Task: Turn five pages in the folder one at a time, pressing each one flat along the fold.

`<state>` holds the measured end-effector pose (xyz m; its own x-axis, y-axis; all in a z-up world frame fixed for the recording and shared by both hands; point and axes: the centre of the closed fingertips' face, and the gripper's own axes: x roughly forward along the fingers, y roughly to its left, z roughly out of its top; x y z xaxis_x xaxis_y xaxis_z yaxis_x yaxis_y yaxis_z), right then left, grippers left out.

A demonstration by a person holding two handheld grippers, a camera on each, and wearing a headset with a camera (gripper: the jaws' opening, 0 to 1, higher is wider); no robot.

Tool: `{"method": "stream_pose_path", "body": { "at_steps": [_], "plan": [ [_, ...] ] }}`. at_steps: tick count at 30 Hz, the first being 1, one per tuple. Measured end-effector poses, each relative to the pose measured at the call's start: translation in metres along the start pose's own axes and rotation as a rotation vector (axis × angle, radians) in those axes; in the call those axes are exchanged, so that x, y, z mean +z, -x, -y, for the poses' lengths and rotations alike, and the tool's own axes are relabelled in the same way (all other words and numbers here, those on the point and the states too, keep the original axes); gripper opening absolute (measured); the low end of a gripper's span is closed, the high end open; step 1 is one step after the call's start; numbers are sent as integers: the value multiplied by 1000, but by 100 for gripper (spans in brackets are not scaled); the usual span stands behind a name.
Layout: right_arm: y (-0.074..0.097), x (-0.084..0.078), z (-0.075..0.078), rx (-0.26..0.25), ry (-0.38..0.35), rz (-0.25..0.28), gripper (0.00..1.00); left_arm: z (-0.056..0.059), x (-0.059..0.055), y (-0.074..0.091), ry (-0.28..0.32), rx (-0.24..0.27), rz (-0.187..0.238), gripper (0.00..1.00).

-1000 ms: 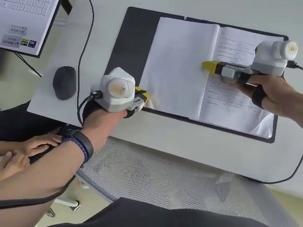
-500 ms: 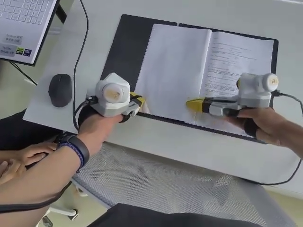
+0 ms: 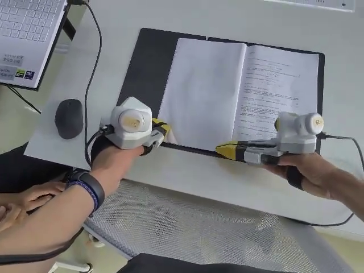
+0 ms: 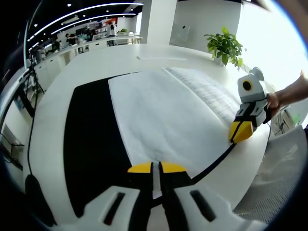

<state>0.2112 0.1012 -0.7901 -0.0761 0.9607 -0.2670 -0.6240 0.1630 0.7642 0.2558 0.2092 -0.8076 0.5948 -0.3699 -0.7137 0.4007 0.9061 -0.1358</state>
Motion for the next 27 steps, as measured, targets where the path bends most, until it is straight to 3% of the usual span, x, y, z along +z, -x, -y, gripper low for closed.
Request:
{"method": "stream_pose_path", "body": {
  "at_steps": [14, 25, 27],
  "plan": [
    [3, 1, -5, -29, -30, 14, 0, 1, -1, -3, -19, -7, -9, 4],
    [15, 12, -12, -76, -56, 105, 6, 6, -2, -2, -40, -24, -17, 10],
    [18, 13, -12, -88, -60, 113, 7, 7, -1, -1, -14, -36, -16, 12]
  ]
}}
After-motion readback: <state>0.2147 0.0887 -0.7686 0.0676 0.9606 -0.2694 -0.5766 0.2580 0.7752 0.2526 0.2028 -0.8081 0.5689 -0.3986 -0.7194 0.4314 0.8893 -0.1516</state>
